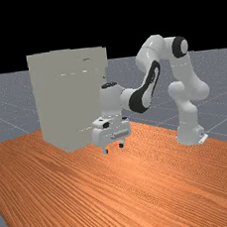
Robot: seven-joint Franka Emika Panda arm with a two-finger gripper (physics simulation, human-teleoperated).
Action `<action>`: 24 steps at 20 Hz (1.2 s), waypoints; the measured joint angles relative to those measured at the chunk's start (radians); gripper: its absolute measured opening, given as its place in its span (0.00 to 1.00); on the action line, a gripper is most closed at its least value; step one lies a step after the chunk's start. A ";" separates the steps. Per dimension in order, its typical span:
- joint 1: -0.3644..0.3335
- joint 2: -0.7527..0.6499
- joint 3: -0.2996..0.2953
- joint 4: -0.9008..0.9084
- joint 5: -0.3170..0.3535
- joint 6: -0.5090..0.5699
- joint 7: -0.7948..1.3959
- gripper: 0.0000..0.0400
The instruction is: Open the drawer
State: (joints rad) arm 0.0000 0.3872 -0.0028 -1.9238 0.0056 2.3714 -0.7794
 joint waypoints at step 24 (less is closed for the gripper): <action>0.087 -0.264 -0.144 0.274 -0.049 -0.845 1.518 0.00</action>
State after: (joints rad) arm 0.0872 0.1229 -0.1472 -1.6497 -0.0436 1.5264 0.7383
